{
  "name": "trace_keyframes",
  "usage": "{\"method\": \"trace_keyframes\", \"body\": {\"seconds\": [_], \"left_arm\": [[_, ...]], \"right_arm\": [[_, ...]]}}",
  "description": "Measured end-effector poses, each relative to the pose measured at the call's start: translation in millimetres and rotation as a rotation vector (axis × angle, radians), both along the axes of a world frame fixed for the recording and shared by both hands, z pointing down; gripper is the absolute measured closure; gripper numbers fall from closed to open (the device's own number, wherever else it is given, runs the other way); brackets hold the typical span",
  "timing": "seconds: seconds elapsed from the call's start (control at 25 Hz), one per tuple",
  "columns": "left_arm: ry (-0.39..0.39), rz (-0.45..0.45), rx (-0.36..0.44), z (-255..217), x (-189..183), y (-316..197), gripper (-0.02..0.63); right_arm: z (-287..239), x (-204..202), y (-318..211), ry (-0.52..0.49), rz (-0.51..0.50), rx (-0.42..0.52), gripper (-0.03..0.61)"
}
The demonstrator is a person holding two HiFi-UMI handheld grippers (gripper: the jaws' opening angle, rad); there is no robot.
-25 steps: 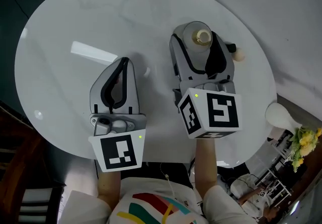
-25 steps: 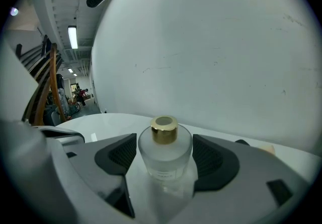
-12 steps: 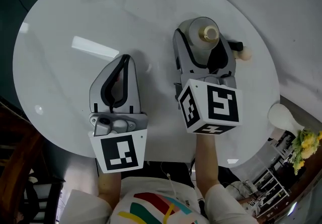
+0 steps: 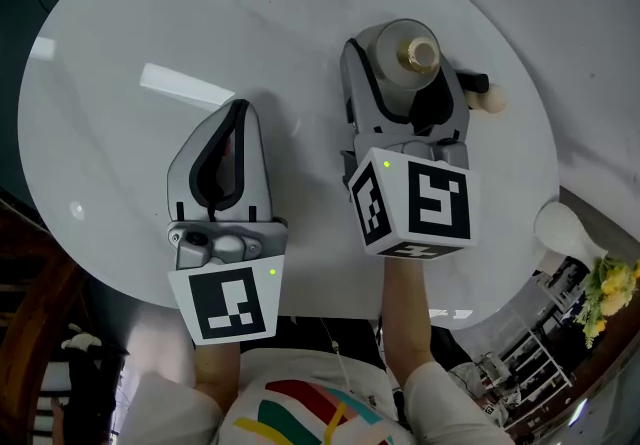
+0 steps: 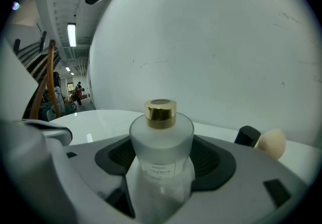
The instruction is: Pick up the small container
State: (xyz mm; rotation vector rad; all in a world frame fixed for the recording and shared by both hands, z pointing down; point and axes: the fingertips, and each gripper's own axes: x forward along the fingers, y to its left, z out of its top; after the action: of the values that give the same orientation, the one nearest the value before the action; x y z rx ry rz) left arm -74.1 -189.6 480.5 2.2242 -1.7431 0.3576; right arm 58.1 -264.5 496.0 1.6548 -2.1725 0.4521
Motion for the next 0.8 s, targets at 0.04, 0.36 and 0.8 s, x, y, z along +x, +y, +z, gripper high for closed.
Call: {"method": "trace_keyframes", "body": {"seconds": [0.04,0.36,0.8], "left_arm": [[0.001,-0.003,0.004,-0.5,-0.1,0.0,0.595],[0.007,-0.017,0.012,-1.7,1.4,0.6,0.595],[-0.033,-0.023,0.005,-1.4,2.1,0.4,0.595]], "right_arm": [[-0.1,0.1,0.0,-0.001,-0.001,0.001,0.241],[0.4,2.6,1.0,0.003,-0.001,-0.003,0.241],[-1.1,3.3,0.2,-0.012,0.007,0.013,0.241]]}}
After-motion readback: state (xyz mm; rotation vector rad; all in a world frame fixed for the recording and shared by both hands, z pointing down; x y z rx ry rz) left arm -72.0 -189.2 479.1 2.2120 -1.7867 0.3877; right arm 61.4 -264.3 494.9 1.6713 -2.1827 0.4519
